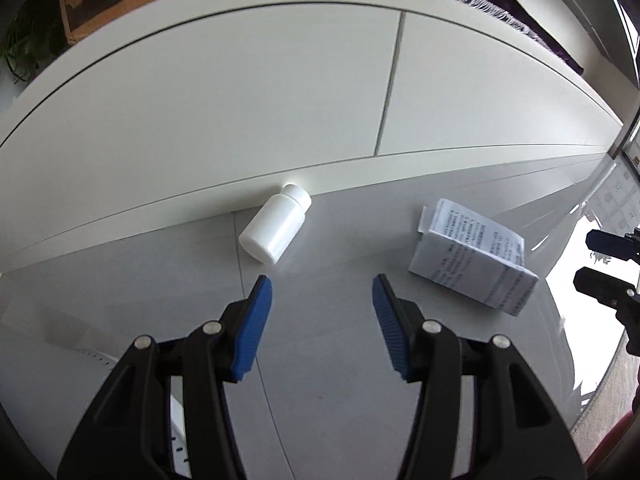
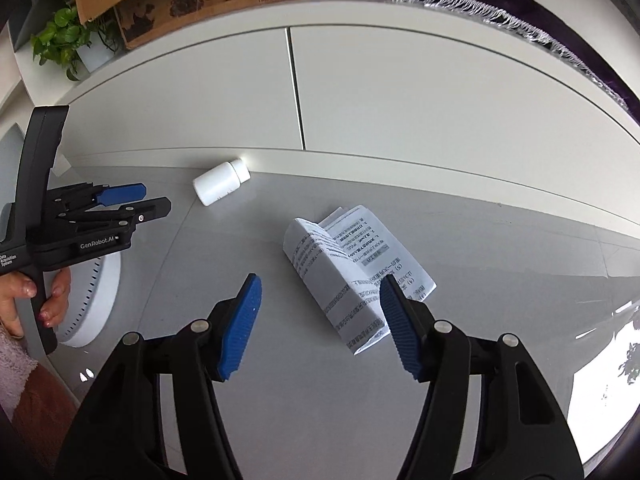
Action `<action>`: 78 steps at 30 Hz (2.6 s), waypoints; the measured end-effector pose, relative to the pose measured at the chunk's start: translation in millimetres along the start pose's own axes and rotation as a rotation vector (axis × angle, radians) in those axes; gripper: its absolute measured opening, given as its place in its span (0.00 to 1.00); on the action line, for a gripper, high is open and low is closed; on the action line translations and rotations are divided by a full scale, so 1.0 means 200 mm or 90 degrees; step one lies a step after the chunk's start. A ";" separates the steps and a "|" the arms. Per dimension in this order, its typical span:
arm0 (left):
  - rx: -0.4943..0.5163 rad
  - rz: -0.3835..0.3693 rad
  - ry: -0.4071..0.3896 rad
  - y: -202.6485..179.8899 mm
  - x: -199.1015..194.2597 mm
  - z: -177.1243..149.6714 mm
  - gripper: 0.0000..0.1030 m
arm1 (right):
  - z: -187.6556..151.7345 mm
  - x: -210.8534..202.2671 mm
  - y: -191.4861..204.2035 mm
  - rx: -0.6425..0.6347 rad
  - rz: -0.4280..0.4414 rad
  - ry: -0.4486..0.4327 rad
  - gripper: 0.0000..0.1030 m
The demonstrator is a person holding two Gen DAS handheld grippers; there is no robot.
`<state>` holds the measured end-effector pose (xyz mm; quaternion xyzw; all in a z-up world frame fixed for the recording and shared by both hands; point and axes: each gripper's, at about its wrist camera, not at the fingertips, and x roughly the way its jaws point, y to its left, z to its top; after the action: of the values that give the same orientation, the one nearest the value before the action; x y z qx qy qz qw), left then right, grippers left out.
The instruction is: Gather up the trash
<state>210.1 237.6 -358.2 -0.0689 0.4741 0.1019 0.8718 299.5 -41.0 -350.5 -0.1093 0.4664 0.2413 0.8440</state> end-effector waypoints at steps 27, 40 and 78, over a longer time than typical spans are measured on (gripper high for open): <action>-0.016 0.059 -0.001 0.13 0.66 0.08 0.52 | -0.06 0.62 0.12 -0.170 0.054 0.096 0.07; 0.050 0.063 -0.019 0.03 0.74 0.17 0.53 | -0.03 0.49 0.18 -0.129 0.091 0.090 0.07; 0.202 0.206 -0.137 -0.27 0.65 0.11 0.50 | -0.10 0.36 0.27 -0.084 0.103 0.096 0.07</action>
<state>309.2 204.0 -453.9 0.1567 0.3931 0.1711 0.8897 290.3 18.9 -420.0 -0.1444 0.5187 0.3298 0.7755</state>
